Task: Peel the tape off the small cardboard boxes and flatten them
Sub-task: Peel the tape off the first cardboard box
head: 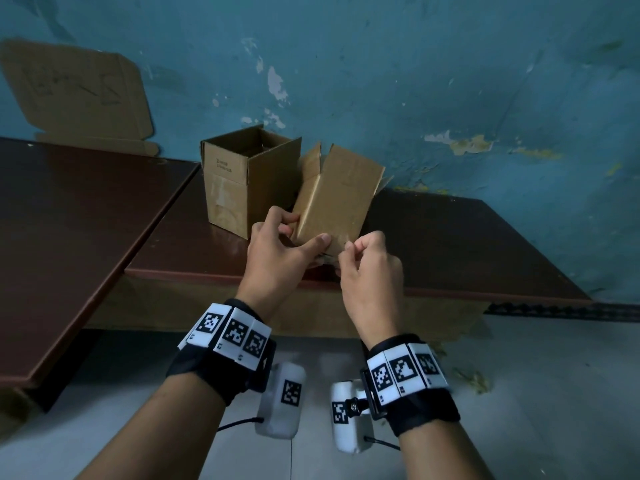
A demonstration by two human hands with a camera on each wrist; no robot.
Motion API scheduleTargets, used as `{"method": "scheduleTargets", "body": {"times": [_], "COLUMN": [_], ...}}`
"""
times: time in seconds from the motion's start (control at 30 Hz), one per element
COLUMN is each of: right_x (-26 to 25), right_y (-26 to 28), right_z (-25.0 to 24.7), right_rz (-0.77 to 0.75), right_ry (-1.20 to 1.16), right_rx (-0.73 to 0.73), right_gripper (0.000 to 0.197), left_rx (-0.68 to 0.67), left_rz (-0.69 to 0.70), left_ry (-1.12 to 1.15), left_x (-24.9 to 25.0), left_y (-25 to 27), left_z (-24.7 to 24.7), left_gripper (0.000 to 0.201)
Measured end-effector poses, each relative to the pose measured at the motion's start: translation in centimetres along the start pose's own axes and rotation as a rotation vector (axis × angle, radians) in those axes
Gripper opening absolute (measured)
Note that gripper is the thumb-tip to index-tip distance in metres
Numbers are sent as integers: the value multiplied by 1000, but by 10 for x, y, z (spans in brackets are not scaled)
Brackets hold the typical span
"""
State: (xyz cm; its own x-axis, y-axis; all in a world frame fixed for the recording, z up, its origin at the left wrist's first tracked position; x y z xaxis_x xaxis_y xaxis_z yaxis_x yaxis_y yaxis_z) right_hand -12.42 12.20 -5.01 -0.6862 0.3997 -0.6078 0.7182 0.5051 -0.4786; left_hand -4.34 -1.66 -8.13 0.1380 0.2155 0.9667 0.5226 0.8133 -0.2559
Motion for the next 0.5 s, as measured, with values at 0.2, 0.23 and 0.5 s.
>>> {"method": "scheduleTargets", "body": {"times": [0.2, 0.23, 0.5], "right_x": [-3, -4, -9], "right_y": [3, 3, 6], "right_z": [-2, -3, 1], "right_rz": [23, 30, 57], "right_ry": [-41, -55, -146], "right_rx": [-12, -7, -6], "right_gripper": [16, 16, 12], "left_rx": [19, 18, 53], "left_rz": [14, 14, 6], "left_ry": [-15, -15, -10], "left_x": [0, 0, -2], "left_y": [0, 0, -3], "left_z": [-2, -2, -4], "left_gripper": [58, 57, 51]}}
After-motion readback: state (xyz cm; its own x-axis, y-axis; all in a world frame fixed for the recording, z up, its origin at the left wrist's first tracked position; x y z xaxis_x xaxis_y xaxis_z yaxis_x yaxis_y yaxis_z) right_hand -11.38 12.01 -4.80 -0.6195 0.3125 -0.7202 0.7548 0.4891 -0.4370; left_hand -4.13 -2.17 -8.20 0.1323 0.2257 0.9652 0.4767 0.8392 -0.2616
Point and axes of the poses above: each hand's wrist, its own y-axis away from the middle knuckle, its own z-axis out of the palm, x = y × z, the point moved 1 cm from there along -y, towards the middle knuckle, and after that the axes turned 3 degrees about y, right-handed, at the moved point
